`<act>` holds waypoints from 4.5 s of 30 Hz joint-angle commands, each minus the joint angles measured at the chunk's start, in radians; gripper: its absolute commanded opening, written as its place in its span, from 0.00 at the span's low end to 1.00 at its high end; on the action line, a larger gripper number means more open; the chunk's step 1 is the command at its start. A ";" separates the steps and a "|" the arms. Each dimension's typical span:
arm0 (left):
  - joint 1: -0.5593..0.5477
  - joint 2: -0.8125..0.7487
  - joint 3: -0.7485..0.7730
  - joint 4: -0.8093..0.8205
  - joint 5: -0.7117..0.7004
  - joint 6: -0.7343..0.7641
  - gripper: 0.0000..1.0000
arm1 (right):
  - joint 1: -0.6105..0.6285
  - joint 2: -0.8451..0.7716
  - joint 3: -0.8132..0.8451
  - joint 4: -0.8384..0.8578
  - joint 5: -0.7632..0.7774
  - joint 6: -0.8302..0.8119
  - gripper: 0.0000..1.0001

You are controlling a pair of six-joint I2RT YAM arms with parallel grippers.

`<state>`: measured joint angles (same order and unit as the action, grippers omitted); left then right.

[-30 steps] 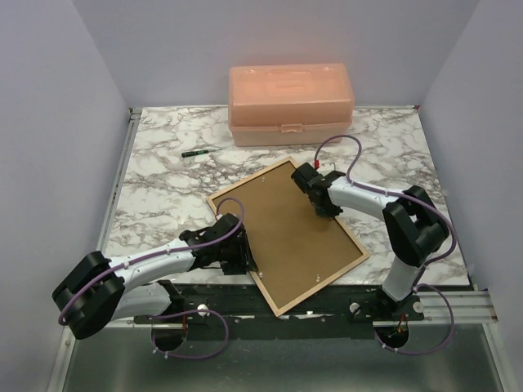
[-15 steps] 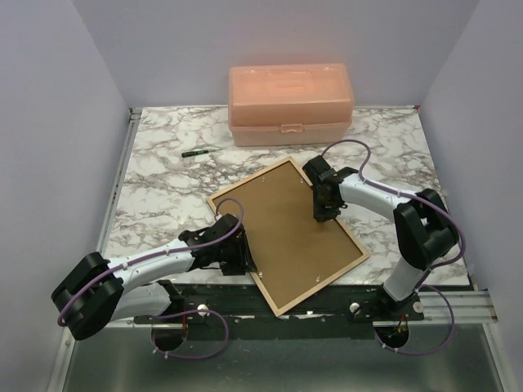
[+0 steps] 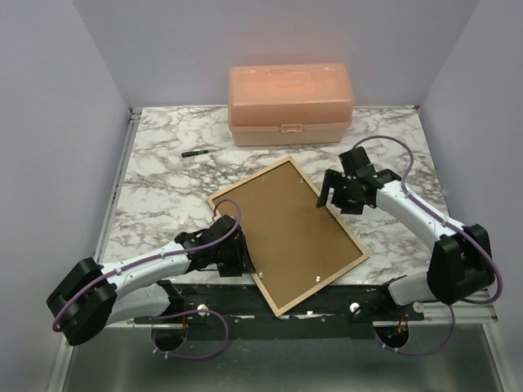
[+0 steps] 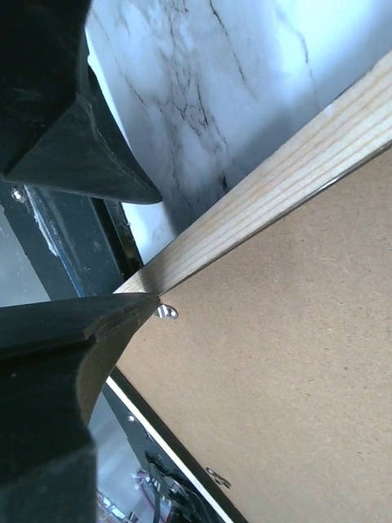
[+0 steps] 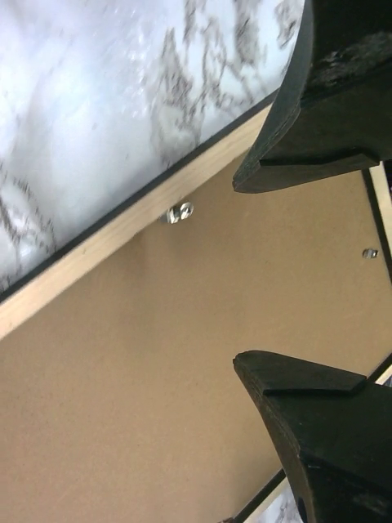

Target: Put the photo into the frame

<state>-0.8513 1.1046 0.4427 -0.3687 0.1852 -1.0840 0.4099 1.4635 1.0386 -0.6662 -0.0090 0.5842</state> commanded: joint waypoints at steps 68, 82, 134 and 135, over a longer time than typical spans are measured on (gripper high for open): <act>0.577 -0.197 0.302 -0.392 -0.082 0.452 0.85 | 0.043 0.156 -0.039 -0.157 0.339 0.056 0.00; 0.609 0.189 0.488 -0.334 -0.329 0.503 0.85 | -0.039 0.106 0.038 -0.065 0.114 0.046 0.76; 0.306 -0.223 -0.075 -0.212 -0.006 0.167 0.63 | -0.065 0.109 -0.155 0.046 -0.273 -0.063 0.85; 0.298 -0.248 -0.077 -0.213 -0.002 0.155 0.63 | -0.065 0.110 -0.152 0.051 -0.281 -0.066 0.85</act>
<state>-0.5152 0.9260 0.4133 -0.5083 0.0601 -0.8043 0.3168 1.5650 0.8909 -0.7158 -0.0704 0.4770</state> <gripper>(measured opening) 0.633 0.856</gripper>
